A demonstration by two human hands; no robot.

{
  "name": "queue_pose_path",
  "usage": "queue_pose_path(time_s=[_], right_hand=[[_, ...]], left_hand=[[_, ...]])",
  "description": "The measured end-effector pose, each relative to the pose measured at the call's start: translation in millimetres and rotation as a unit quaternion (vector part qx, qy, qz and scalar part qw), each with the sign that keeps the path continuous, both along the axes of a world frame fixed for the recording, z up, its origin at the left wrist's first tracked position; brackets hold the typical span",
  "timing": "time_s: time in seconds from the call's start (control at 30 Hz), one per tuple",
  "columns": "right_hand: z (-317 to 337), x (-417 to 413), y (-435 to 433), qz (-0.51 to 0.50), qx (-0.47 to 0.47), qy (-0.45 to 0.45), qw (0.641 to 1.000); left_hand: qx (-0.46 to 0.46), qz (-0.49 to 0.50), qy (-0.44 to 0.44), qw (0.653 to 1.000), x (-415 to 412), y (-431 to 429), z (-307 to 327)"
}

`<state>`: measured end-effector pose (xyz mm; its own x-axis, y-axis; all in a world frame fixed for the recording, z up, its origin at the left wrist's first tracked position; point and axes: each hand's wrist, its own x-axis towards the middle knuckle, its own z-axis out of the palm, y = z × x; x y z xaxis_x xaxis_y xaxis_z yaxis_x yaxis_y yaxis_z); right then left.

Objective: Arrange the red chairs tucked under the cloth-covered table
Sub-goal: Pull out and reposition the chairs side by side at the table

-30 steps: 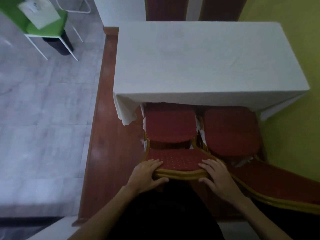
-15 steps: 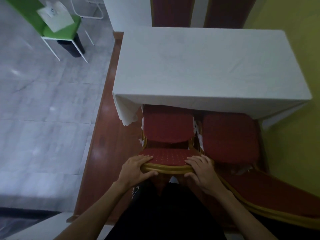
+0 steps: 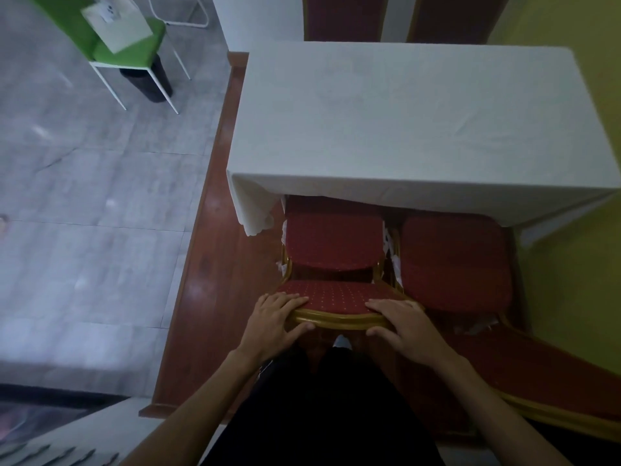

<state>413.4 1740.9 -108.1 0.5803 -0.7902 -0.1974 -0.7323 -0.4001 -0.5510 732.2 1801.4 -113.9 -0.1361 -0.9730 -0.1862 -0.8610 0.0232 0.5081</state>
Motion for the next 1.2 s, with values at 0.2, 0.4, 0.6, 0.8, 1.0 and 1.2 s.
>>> queue_pose_path(time_s=[0.2,0.4,0.6,0.8,1.0,1.2], right_hand=[[1,1,13,-0.023,0.001,0.06,0.998],[4,6,31,-0.05,-0.04,0.075,0.995],[6,11,33,-0.064,-0.028,0.078,0.995],[3,13,37,-0.076,-0.022,0.087,0.993],[7,22,40,-0.077,-0.039,0.099,0.991],[8,26,43,-0.077,-0.034,0.104,0.991]], left_hand=[[0.034,-0.029,-0.031,0.999,-3,3,4],[0.018,-0.002,-0.05,0.999,-17,15,0],[0.0,0.0,-0.066,0.998,-16,14,-3],[0.021,-0.007,-0.063,0.998,-14,13,0],[0.039,-0.01,-0.073,0.996,-9,13,4],[0.044,0.0,-0.071,0.997,-9,15,7]])
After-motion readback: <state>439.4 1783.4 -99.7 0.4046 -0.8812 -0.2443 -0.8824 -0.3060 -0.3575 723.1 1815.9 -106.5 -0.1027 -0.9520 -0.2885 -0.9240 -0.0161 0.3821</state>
